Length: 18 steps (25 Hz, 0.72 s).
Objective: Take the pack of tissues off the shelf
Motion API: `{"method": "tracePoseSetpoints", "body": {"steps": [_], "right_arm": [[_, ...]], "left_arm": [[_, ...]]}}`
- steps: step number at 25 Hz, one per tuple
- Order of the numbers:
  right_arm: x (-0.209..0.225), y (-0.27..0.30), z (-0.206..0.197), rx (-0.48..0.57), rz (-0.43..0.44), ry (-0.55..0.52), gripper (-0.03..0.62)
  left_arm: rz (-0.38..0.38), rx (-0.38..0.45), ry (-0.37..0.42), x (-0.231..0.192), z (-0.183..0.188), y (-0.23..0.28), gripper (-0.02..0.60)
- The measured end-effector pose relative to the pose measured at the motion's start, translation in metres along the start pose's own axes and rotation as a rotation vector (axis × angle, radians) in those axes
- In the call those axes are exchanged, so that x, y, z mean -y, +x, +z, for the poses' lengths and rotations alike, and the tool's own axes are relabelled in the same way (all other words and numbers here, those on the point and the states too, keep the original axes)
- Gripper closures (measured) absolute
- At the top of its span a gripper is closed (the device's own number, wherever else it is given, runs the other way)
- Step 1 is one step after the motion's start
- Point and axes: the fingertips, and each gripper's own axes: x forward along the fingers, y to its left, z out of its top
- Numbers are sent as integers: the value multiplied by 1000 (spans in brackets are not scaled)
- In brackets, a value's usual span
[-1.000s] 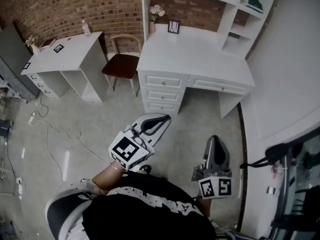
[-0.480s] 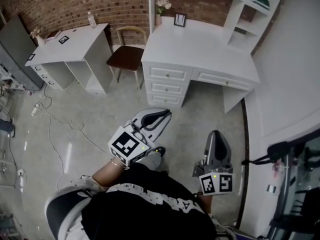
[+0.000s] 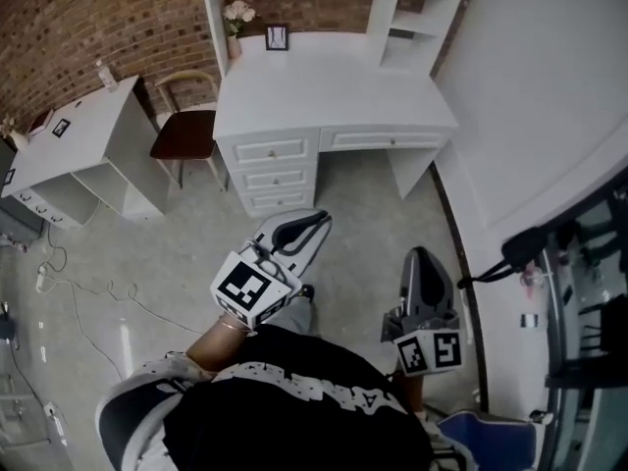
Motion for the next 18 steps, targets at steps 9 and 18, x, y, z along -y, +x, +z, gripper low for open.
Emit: {"method": "tracePoseSetpoints", "body": {"steps": [9,18], "right_arm": [[38,32,-1,-31,-62,-9,560],[68,74,-6,-53,-87,-24,560]], "left_arm": [[-85,-7,-20,-16,-11,56,526],[-138,-10,-3,-47,-20,104,522]]}}
